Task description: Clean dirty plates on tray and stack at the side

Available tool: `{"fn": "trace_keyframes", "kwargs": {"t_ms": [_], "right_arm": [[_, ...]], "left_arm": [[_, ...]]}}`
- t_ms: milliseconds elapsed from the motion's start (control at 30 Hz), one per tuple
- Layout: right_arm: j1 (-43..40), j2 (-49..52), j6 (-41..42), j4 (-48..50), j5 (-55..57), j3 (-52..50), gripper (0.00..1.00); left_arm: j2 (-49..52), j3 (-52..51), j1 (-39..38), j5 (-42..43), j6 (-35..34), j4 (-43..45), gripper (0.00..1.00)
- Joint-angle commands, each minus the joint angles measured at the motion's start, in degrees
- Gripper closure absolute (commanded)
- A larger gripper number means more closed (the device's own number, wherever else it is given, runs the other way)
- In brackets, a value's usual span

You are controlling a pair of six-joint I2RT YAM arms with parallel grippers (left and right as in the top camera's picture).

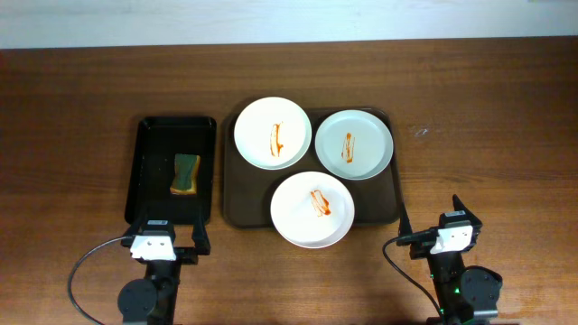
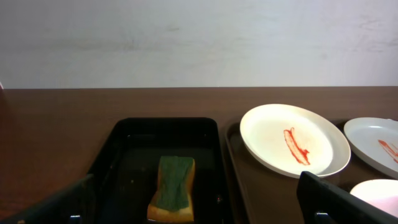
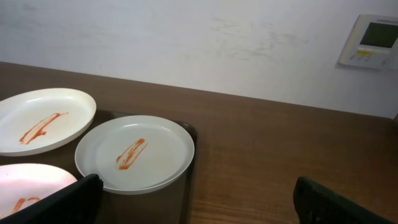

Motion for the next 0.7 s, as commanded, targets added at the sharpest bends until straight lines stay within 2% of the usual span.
{"fn": "trace_keyframes", "kwargs": {"t_ms": [0,667], "right_arm": [[-0.3,-0.4,-0.2,0.0,-0.3,-0.5,0.02],[-0.3,-0.4,-0.2,0.4,-0.3,-0.5,0.02]], "left_arm": [[-0.3,-0.3,0.2,-0.4,1.1,-0.1,0.0],[-0.3,-0.3,0.2,-0.4,1.0,-0.1,0.0]]}}
